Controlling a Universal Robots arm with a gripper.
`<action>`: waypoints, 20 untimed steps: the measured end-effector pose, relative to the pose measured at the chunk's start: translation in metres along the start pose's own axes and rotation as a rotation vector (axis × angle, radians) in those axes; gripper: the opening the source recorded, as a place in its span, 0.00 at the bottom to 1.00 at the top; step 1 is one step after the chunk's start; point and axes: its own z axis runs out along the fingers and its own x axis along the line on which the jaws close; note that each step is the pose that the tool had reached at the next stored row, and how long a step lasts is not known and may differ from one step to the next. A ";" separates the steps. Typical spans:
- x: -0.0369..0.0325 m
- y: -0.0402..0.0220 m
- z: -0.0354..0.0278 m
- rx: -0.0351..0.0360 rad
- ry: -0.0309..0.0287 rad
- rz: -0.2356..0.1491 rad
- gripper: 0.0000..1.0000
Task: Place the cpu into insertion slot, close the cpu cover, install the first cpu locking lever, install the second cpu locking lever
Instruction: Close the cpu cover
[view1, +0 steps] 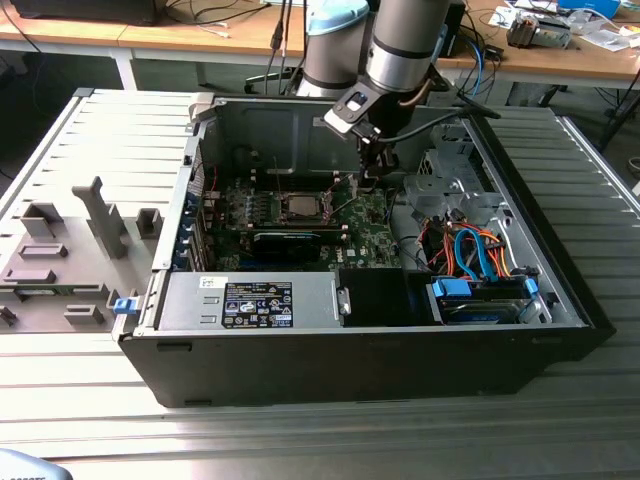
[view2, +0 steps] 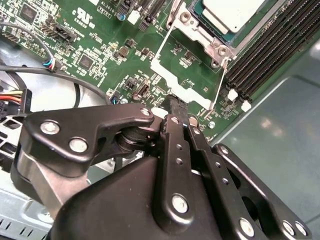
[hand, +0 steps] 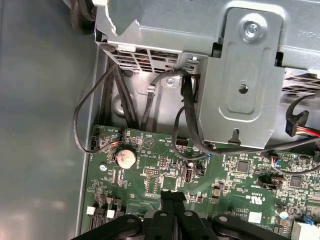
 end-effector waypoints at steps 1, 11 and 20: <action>0.0003 -0.0017 0.0001 -0.0003 0.0001 0.000 0.11; 0.0028 -0.0192 0.0010 -0.0031 0.0004 0.000 0.11; 0.0042 -0.0283 0.0015 -0.0032 0.0010 0.000 0.11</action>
